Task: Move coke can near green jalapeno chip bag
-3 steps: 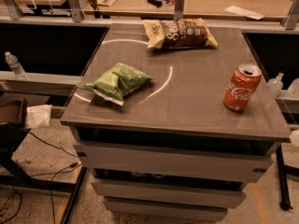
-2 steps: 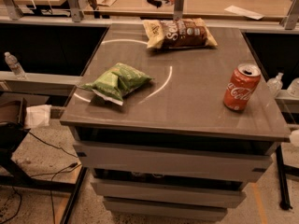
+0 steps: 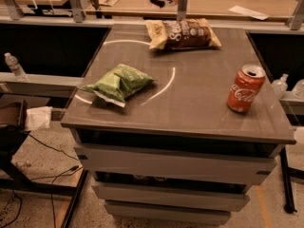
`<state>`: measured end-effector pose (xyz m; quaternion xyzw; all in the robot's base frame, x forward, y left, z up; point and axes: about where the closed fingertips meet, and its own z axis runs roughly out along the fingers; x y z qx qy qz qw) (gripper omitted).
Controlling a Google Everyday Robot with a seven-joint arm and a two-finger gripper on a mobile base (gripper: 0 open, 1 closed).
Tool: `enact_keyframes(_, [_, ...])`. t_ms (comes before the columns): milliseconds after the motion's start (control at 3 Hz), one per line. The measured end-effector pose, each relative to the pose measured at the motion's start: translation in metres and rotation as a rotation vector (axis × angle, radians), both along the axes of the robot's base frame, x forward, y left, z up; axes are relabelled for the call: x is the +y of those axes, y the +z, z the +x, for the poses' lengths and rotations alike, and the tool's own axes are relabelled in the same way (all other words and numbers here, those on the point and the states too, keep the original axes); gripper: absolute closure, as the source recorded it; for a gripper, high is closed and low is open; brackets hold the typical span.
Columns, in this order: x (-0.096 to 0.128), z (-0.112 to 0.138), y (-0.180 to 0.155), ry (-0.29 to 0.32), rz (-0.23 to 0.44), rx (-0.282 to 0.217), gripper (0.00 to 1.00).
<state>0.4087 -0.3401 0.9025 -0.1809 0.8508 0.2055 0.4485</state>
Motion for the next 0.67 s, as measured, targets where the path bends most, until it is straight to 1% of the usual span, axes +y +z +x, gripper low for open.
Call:
enact_keyframes(333, [-0.0127, 0.0016, -0.0112, -0.063, 0.081, -0.068, 0.00])
enact_keyframes(667, [-0.0206, 0.0047, -0.0202, -0.080, 0.076, -0.147, 0.00])
